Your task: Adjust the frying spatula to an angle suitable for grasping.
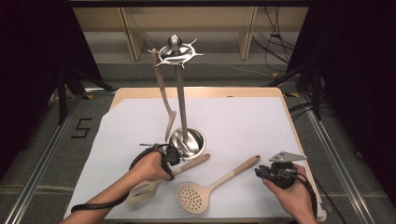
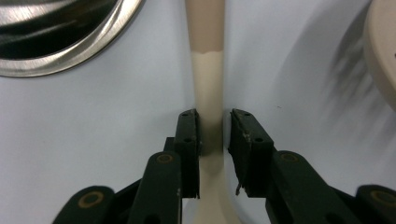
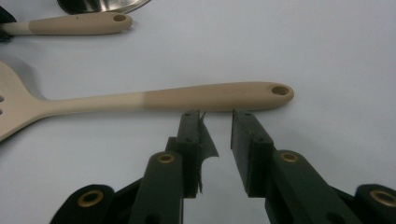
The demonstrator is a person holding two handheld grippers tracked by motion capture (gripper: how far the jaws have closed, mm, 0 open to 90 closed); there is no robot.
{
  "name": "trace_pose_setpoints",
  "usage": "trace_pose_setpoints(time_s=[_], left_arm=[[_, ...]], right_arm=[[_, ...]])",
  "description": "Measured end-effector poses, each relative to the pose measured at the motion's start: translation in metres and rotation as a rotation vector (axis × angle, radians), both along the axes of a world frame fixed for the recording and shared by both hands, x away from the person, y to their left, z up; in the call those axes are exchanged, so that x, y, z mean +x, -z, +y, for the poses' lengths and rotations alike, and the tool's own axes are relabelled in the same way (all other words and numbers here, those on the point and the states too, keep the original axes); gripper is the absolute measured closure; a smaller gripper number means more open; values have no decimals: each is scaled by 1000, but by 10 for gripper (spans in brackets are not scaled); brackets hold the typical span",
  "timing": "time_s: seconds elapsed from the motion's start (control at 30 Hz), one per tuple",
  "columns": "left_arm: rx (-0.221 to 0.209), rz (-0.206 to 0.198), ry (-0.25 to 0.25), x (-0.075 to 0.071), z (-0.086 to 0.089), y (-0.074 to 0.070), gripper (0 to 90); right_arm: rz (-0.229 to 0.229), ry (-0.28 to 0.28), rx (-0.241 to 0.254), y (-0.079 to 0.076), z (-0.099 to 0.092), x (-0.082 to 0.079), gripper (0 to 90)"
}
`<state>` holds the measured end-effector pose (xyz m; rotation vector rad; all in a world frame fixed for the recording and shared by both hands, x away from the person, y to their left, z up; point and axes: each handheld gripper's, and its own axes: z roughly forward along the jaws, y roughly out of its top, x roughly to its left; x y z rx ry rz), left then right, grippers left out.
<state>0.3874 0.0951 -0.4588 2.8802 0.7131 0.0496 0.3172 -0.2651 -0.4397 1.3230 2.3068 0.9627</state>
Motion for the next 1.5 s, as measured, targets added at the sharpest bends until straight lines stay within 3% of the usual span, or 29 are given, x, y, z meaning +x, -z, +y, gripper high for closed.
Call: trace_pose_setpoints(time_s=[0.1,0.47,0.53,0.57,0.77,0.8,0.87,1.33,1.4,1.5], left_arm=[[5,-1,-3,0,0,0,776],[-50,-34,-6,-4,6,2,784],[-64,-42,-4,-5,8,2,784],[-69,-48,-1,-6,9,2,784],[-118,-72,-6,-9,15,2,784],[-96,-72,28,-7,18,0,784],[-121,-79,10,-9,20,1,784],[-242,-200,1,-20,31,-16,784],[-290,-232,-21,-24,32,-20,784],[-298,-251,-22,-25,34,-24,784]], right_arm=[[38,34,18,-1,2,-3,735],[24,25,13,-1,1,-2,736],[28,26,12,-1,1,-2,736],[53,49,27,-2,3,-4,737],[42,40,21,-2,3,-3,738],[31,30,21,-1,2,-2,738],[33,32,12,0,2,-2,738],[21,37,15,-2,2,-2,739],[20,36,15,-2,2,-2,739],[24,38,18,-2,2,-2,739]])
